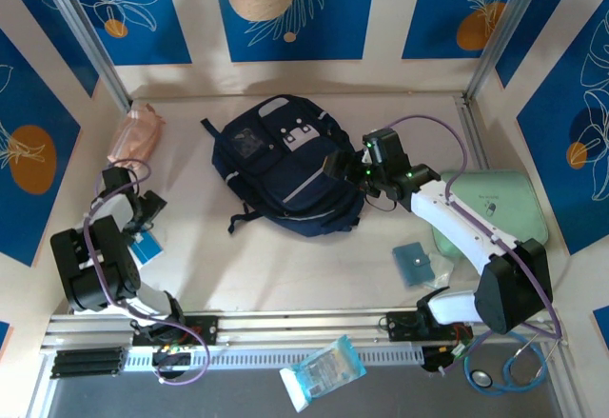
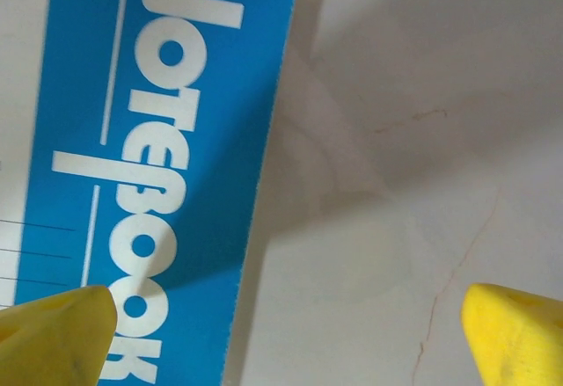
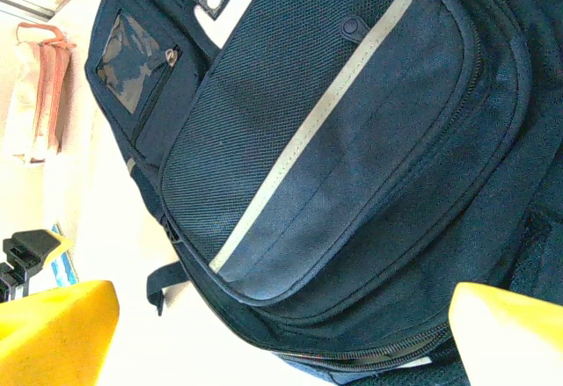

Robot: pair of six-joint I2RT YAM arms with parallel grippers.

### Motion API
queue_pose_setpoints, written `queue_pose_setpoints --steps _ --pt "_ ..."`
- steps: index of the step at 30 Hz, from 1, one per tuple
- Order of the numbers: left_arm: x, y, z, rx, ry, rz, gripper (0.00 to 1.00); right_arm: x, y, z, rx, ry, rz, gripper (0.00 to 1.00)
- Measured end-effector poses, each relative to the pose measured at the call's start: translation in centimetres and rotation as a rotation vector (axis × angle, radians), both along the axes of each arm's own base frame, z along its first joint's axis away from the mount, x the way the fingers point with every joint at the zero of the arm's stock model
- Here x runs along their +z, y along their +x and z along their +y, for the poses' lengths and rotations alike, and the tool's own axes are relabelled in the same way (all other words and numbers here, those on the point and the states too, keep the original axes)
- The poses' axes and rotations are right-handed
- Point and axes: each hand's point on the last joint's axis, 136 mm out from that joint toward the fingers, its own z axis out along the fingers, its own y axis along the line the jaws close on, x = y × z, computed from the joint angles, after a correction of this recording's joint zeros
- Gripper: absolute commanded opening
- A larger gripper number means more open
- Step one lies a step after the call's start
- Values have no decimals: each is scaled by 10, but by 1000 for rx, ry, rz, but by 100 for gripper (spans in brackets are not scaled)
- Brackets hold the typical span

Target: Pack books, pencil case, and school supplies into a backpack

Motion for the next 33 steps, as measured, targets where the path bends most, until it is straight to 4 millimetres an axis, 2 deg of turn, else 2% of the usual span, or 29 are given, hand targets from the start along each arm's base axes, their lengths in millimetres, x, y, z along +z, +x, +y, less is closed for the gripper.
queue_pose_setpoints --steps 8,14,20,25,30,33 --pt "1 19 -22 -33 -121 -139 90 -1 2 -2 -8 1 2 96" --pt "6 25 -63 -55 -278 -250 86 -4 3 -2 -10 -1 8 96" --pt "8 3 -128 -99 -400 -257 87 -12 7 1 -12 4 28 95" --pt "7 -22 -169 -130 -451 -188 87 -12 6 10 5 -14 32 94" --pt "7 -37 -198 -174 -466 -134 87 -1 5 41 69 -21 11 93" --pt "10 -42 -201 -195 -452 -115 90 -3 1 64 122 -27 18 92"
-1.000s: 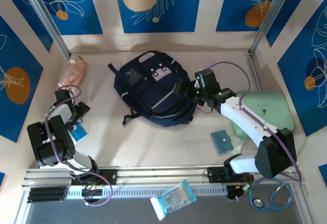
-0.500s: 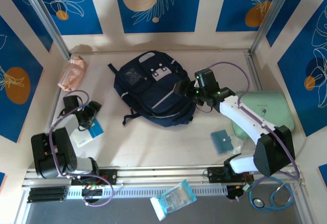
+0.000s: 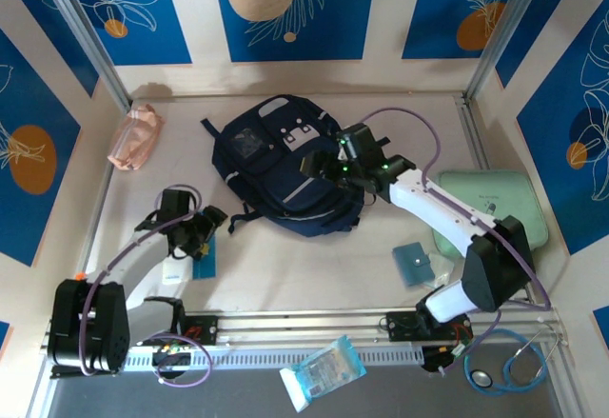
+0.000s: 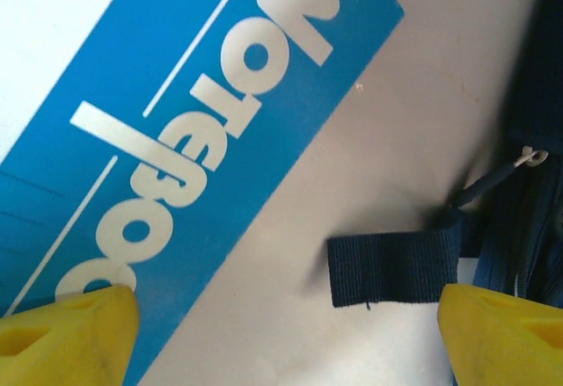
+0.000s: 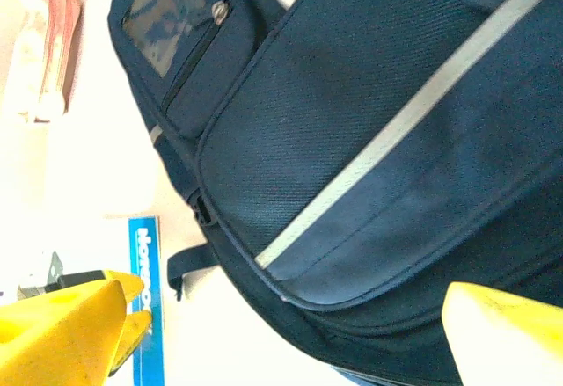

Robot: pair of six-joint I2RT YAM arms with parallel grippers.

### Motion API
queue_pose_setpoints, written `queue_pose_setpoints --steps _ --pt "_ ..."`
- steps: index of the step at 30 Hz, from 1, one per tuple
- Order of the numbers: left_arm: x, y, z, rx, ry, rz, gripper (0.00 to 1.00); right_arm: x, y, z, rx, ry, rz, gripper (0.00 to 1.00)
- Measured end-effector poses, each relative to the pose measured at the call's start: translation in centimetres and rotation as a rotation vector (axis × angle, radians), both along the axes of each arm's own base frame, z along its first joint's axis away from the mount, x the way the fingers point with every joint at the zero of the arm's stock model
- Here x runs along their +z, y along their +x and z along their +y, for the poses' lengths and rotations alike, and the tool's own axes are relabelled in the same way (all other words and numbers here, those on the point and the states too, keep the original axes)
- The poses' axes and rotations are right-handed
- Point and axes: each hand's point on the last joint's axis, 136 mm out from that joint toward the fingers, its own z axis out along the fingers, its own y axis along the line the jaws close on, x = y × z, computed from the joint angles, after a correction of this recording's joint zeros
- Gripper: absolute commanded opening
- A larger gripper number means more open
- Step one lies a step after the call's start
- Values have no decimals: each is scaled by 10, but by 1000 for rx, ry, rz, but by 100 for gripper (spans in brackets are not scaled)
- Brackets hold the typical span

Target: Pack books, pencil case, and school supplies into a backpack

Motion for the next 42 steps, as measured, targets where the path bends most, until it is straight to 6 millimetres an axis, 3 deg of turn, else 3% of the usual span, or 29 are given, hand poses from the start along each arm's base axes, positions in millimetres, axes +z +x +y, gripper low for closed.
queue_pose_setpoints --steps 4,9,12,15,19,22,26,35,42 --pt "24 12 9 -36 84 -42 95 -14 -13 30 75 -27 35 91" --pt "63 37 44 -23 224 -134 96 -30 -37 86 216 -95 56 89" --pt "61 34 77 36 267 -112 96 -37 -50 120 302 -126 48 87" --pt "57 28 107 101 291 -88 95 -46 -62 153 387 -145 45 76" --pt "48 21 126 132 299 -58 92 -62 -67 187 465 -155 64 68" --pt "39 15 123 110 275 -39 91 -75 -63 205 492 -154 87 67" --pt "24 0 108 65 247 -6 94 -83 -63 212 507 -150 110 67" --pt "0 -42 81 22 203 58 93 -82 -62 212 512 -131 127 68" --pt "-13 -50 47 2 140 93 93 -96 -54 198 474 -145 160 67"
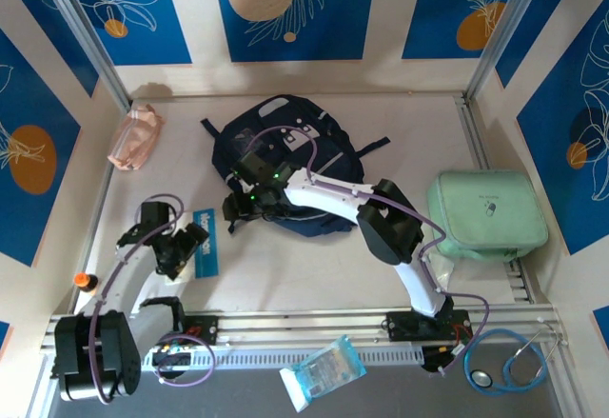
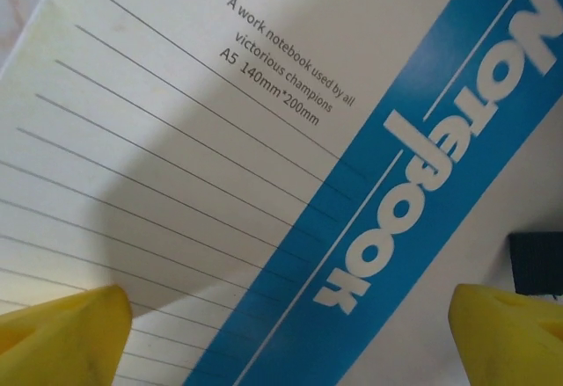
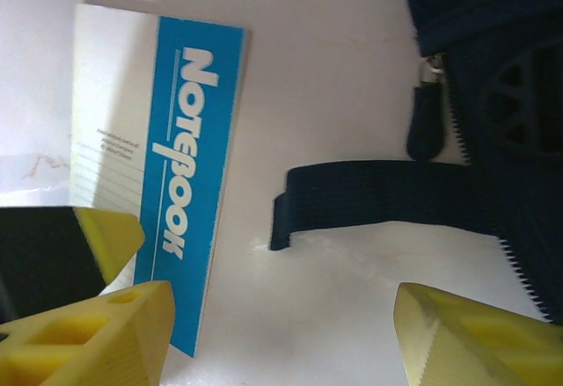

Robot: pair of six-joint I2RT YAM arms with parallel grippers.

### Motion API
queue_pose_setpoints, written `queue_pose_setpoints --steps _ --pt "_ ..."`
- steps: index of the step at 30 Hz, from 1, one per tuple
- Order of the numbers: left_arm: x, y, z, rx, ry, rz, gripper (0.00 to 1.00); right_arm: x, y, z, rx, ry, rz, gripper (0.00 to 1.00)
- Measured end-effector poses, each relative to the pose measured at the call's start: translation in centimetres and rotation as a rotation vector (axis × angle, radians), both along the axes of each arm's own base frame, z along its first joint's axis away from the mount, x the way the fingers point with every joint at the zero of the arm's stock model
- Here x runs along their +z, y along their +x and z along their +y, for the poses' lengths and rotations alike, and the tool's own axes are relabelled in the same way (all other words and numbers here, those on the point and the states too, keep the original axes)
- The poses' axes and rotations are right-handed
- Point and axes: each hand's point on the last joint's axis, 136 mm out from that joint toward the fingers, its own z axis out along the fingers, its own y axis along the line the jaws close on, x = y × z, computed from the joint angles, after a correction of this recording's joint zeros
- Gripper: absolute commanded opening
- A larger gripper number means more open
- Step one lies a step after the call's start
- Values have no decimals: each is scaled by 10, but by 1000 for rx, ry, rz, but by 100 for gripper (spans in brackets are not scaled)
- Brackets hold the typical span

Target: Pack books, pencil case, and school supplies into a backpack

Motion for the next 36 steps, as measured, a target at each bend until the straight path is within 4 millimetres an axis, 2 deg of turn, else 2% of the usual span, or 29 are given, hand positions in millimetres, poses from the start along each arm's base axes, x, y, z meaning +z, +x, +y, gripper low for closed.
queue_pose_setpoints --steps 7,11,13,16,18,20,24,27,33,36 --pt "5 21 -43 -3 -92 -75 93 -13 6 -14 -40 -21 35 67" --pt "12 31 -53 -30 -89 -63 94 -11 10 -17 -54 -15 36 65" --pt "21 38 -49 -46 -48 -65 95 -6 11 -17 -57 -5 33 62" --pt "48 56 -36 -93 58 -113 96 4 10 -14 -51 21 27 57" --pt "65 68 -23 -119 129 -147 96 8 8 -10 -40 35 24 53" --pt "70 75 -7 -127 178 -153 95 10 6 -7 -28 39 19 48" --pt "51 69 34 -69 216 -68 91 19 0 16 22 72 12 38" --pt "35 56 50 -34 200 -22 87 17 -1 36 57 87 12 33" --pt "23 48 42 -73 147 -4 74 -7 -9 55 107 55 48 32" --pt "19 47 39 -98 132 -1 73 -22 -13 59 122 20 72 33"
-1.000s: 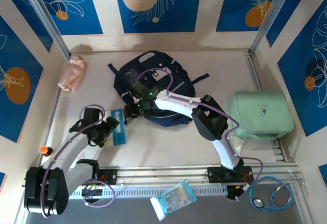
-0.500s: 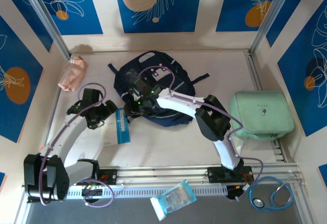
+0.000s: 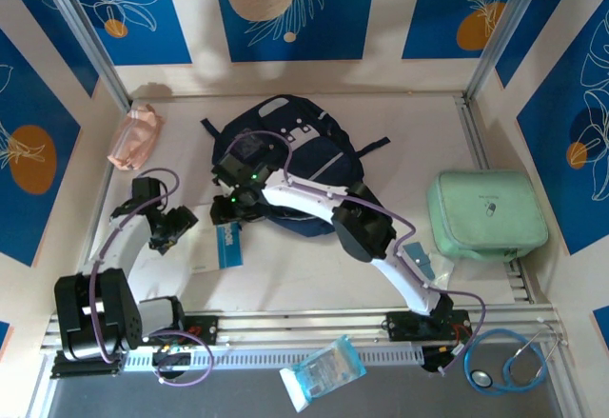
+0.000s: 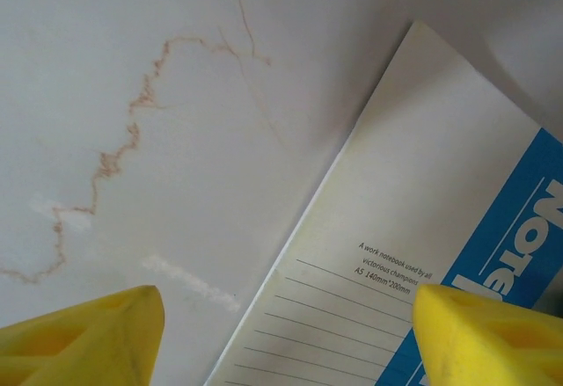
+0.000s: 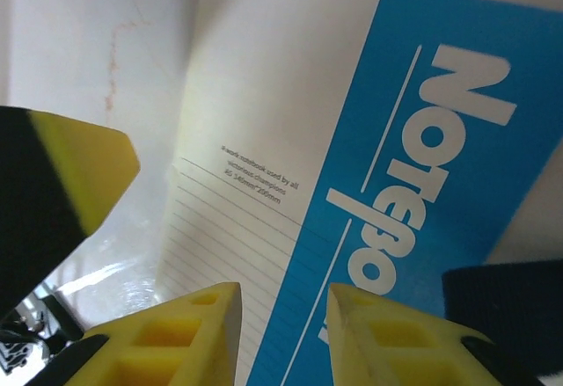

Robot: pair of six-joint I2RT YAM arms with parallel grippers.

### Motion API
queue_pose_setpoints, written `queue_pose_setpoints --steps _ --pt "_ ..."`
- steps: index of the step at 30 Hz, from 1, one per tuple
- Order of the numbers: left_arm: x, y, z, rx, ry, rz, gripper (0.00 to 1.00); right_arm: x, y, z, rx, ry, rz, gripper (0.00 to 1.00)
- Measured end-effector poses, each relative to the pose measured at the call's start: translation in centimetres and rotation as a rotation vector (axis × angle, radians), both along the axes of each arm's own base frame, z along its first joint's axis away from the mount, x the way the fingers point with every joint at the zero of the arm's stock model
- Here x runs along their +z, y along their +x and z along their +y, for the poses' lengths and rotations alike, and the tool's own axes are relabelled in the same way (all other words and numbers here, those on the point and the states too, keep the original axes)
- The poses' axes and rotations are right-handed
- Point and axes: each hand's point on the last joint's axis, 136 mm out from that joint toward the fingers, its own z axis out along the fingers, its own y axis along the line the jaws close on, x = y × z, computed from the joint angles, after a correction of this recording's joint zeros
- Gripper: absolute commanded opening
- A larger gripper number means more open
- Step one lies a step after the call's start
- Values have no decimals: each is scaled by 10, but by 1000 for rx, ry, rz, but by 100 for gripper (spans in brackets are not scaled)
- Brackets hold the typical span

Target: Pack books, pencil case, and school supplies into a backpack

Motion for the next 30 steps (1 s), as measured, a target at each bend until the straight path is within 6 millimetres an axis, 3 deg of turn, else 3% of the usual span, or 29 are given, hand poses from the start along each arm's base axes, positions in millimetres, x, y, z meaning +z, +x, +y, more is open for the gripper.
queue_pose_setpoints --steps 8,24,30 --pt "-10 -2 -12 -41 -63 10 69 -34 0 -17 -23 -115 55 35" --pt "-23 2 -34 -112 -190 29 68 -40 11 -28 -72 -109 105 36" --pt "-22 3 -34 -114 -187 39 76 -40 10 -27 -72 -90 127 35"
